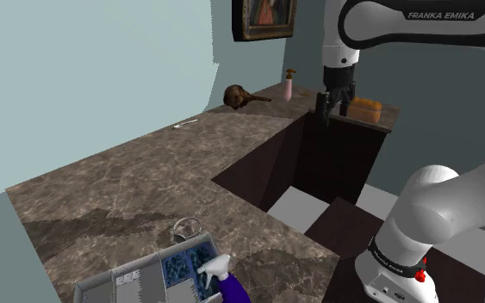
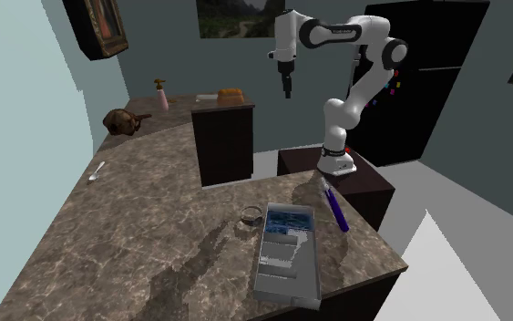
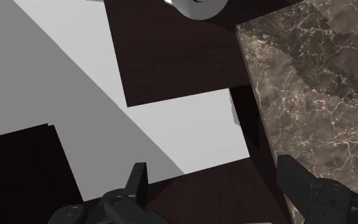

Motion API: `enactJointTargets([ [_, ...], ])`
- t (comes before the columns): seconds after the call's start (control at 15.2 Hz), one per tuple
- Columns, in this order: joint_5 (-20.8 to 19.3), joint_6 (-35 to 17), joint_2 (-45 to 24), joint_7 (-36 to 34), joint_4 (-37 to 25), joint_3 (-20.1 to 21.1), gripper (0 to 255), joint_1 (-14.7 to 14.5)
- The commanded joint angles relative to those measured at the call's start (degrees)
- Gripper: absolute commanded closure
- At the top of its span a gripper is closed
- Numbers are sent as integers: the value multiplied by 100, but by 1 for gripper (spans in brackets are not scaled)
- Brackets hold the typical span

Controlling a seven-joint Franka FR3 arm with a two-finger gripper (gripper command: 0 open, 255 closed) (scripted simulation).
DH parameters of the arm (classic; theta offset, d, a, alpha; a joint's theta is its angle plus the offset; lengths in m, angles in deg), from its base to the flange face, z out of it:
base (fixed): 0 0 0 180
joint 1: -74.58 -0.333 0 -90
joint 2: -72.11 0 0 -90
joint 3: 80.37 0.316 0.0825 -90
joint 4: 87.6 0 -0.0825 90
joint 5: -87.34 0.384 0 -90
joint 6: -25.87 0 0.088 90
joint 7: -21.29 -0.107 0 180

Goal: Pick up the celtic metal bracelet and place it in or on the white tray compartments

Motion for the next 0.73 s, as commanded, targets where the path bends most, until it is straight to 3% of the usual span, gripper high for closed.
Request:
enactJointTargets([
  [0.0, 0, 0, 0, 0, 0, 0, 0, 0],
  [0.66, 602, -1621, -922, -757, 647, 594, 0, -350],
])
